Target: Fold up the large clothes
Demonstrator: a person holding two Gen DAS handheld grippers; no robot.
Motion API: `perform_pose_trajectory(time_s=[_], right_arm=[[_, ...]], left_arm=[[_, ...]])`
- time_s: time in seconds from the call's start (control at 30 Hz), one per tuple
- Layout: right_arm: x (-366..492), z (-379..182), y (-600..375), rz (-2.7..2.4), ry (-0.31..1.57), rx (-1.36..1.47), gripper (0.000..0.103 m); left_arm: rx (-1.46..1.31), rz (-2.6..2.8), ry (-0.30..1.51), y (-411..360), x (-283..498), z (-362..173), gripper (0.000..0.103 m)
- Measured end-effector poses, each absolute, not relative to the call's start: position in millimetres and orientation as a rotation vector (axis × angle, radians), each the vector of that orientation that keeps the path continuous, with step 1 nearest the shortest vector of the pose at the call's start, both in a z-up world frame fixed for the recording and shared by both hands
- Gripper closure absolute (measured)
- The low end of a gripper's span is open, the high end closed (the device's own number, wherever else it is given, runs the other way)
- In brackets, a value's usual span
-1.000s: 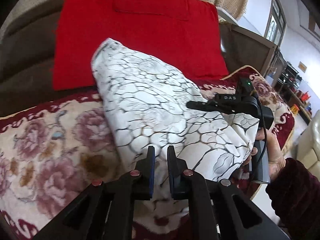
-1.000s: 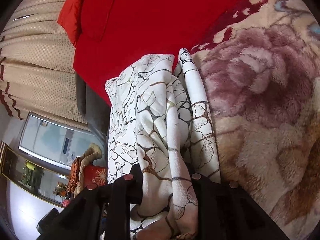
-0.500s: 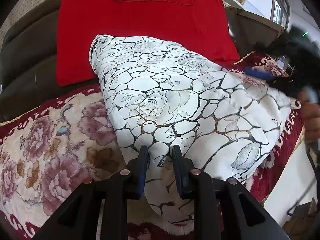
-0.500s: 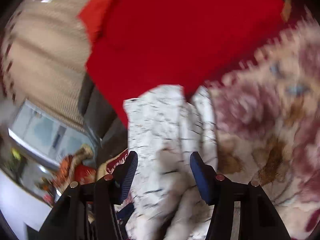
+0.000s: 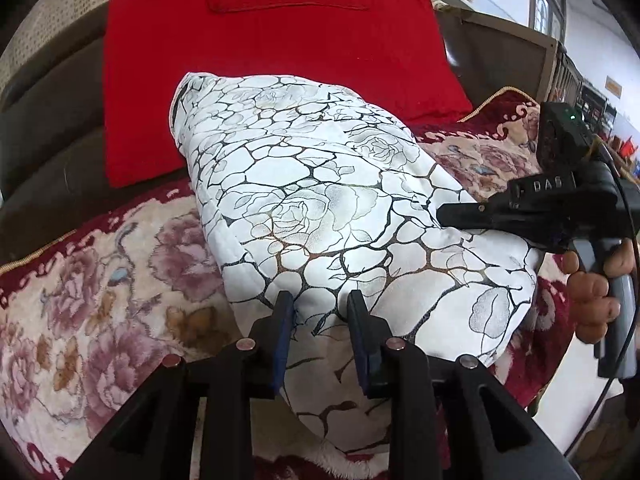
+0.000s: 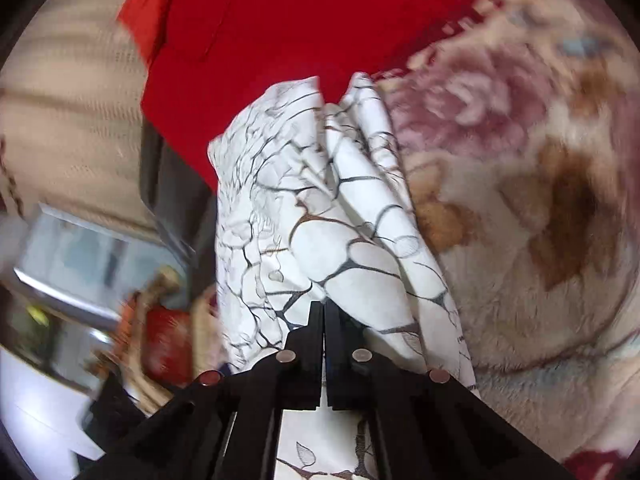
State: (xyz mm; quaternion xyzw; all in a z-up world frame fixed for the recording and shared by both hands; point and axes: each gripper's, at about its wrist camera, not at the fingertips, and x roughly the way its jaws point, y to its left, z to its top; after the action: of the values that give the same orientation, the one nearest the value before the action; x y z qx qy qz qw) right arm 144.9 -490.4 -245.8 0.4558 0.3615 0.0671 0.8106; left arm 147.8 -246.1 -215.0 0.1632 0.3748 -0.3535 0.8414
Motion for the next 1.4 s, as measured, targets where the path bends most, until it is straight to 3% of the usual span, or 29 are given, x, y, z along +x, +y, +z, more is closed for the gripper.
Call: perform_pose_trajectory(time_s=[0.27, 0.57, 0.77, 0.97, 1.07, 1.13, 1.4], right_arm=[[142.6, -248.9, -488.8, 0.135, 0.758, 0.959, 0.103], [158.6, -179.0, -472.1, 0.120, 0.794, 0.737, 0.095], [217.8, -127.0, -467.0, 0.151, 0.770, 0.637, 0.095], [286.1, -141.7, -466.5, 0.069, 0.851, 0.624, 0.095], [306.0, -179.3, -476.2, -0.075, 0.956, 0.617, 0.098], [306.7, -201.6, -479.6, -0.084, 0.979, 0.616, 0.102], [246.3, -172.1, -476.8, -0.006, 0.939, 0.550, 0.097]], left_arm=[[0.371, -0.709, 0.763, -249.3, 140.0, -213.7, 0.074], [0.416, -0.671, 0.740, -252.6, 135.8, -213.8, 0.073], [0.422, -0.670, 0.731, -255.9, 132.6, -215.9, 0.073], [0.433, -0.676, 0.727, -255.7, 134.4, -216.4, 0.071], [0.426, -0.674, 0.729, -253.8, 137.7, -215.6, 0.064], [0.425, -0.670, 0.757, -251.8, 143.9, -211.9, 0.054], [0.366, -0.465, 0.745, -230.7, 222.8, -174.0, 0.033]])
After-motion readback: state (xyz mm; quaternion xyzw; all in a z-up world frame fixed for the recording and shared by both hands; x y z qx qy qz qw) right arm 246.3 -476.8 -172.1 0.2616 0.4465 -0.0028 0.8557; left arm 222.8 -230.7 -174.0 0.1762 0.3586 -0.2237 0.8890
